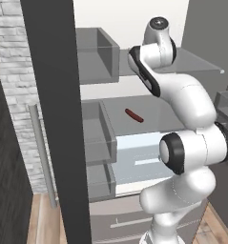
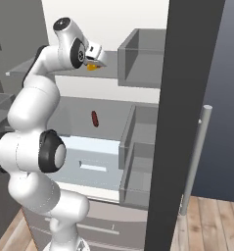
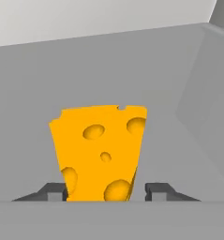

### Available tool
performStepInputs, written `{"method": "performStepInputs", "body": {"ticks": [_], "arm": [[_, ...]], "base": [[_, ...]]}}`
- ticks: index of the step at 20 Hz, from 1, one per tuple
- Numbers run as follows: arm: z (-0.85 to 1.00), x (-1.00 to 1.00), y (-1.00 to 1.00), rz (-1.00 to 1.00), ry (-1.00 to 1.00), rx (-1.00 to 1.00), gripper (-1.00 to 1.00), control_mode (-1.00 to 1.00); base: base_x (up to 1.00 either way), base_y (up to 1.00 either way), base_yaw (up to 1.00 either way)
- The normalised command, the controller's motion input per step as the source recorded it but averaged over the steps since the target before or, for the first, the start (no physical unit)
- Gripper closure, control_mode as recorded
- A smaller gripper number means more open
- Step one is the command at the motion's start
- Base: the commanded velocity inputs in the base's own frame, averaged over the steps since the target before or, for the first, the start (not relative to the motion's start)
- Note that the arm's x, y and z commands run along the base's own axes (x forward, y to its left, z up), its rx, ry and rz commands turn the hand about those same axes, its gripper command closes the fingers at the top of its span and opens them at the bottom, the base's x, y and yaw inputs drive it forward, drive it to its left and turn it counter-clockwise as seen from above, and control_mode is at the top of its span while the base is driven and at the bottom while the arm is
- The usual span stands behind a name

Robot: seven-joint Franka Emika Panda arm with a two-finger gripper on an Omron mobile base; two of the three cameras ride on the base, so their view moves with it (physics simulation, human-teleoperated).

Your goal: Retrieve the sausage and cheese from the fridge and place them on the cutting board on the counter.

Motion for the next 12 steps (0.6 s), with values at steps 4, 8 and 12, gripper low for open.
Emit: {"method": "performStepInputs", "body": {"ticks": [4,8,12], "arm": [[-0.08,0.0,-0.01,0.0,0.05,0.01,1.0,-1.0],[0.2,-0.56,0.0,0.09,-0.2,0.02,1.0,-1.0],[0.22,-0.88,0.0,0.18,-0.44,0.0,1.0,-1.0]], "base": [[0.0,0.0,0.0],[0.0,0.0,0.0],[0.0,0.0,0.0]]}}
